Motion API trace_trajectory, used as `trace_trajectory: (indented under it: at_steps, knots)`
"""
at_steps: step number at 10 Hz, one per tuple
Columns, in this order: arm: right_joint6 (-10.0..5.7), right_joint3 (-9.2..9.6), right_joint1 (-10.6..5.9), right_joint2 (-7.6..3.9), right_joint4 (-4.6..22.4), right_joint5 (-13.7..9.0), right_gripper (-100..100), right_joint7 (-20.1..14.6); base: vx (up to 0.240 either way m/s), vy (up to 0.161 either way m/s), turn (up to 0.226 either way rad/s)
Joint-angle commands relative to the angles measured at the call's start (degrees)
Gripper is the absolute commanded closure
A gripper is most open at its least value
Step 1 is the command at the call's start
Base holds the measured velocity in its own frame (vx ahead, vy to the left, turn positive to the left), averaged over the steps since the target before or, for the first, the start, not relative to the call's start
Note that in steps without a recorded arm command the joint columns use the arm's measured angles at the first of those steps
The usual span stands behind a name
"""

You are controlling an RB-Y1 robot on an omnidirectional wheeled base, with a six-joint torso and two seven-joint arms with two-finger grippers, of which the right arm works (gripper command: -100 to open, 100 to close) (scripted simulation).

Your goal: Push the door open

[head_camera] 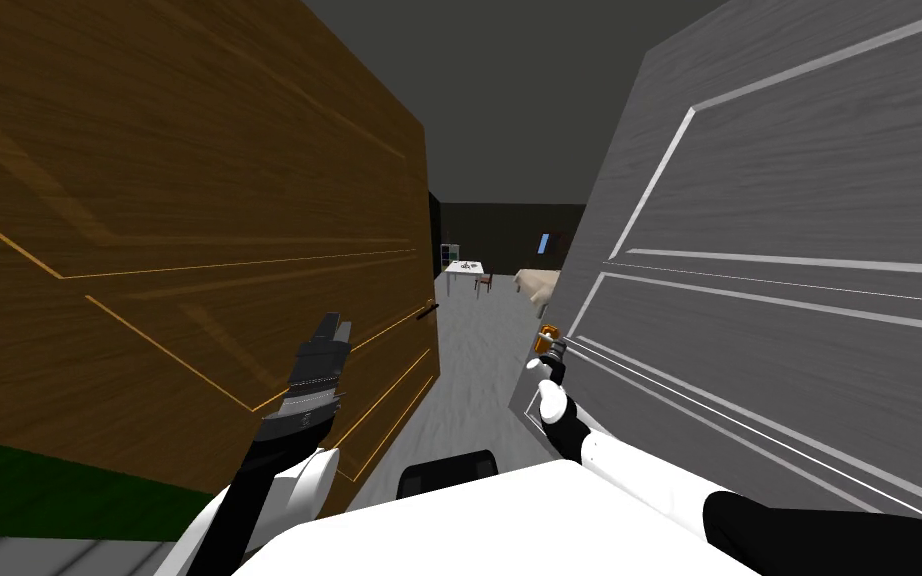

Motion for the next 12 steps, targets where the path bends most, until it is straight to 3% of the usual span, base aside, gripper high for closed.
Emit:
trace_trajectory:
  at_steps: [1,3,5,7,8,9,12]
  knots:
    - [0.00,0.00,0.00,0.00,0.00,0.00,100,0.00,0.038,-0.029,-0.002]
    - [-1.38,-3.34,-0.64,0.27,-0.61,-0.58,100,2.29,0.127,-0.096,0.008]
    - [-1.70,-4.16,-0.79,0.34,-0.75,-0.72,100,2.82,0.135,-0.113,0.010]
    - [-2.74,-6.77,-1.25,0.56,-1.19,-1.16,100,4.52,0.112,-0.104,0.008]
    - [-2.74,-6.77,-1.25,0.56,-1.19,-1.16,100,4.52,0.077,-0.062,0.005]
    - [-3.44,-8.53,-1.56,0.72,-1.49,-1.46,100,5.66,0.085,-0.077,0.014]
    - [-4.64,-11.54,-2.10,0.97,-2.00,-1.98,100,7.61,0.140,-0.109,0.004]
